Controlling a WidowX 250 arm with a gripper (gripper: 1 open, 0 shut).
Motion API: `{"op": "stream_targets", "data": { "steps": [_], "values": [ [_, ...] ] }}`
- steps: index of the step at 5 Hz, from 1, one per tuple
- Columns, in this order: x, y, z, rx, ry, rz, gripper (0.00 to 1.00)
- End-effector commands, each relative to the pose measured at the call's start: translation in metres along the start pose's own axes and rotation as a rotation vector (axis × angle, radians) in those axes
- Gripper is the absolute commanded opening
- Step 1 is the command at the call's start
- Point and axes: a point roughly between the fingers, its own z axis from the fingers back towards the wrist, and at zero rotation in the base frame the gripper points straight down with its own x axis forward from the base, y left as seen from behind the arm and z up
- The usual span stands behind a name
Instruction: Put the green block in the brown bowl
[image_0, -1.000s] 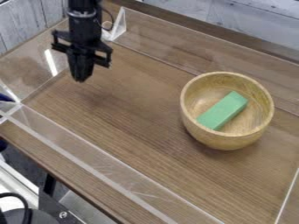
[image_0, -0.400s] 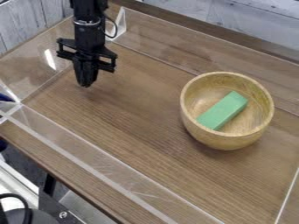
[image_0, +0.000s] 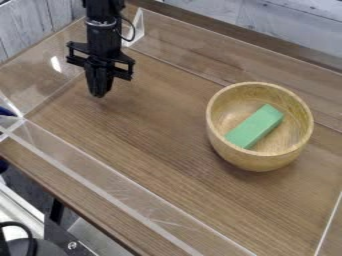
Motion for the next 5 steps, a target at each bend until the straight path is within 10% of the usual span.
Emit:
{"op": "stream_targets", "data": {
  "steps": [1, 3, 5],
  "values": [
    [0.012, 0.010, 0.020, 0.011, -0.052, 0.016, 0.00],
    [0.017, 0.010, 0.006, 0.002, -0.069, -0.008, 0.00],
    [0.018, 0.004, 0.002, 0.082, -0.097, 0.009, 0.00]
  ]
}}
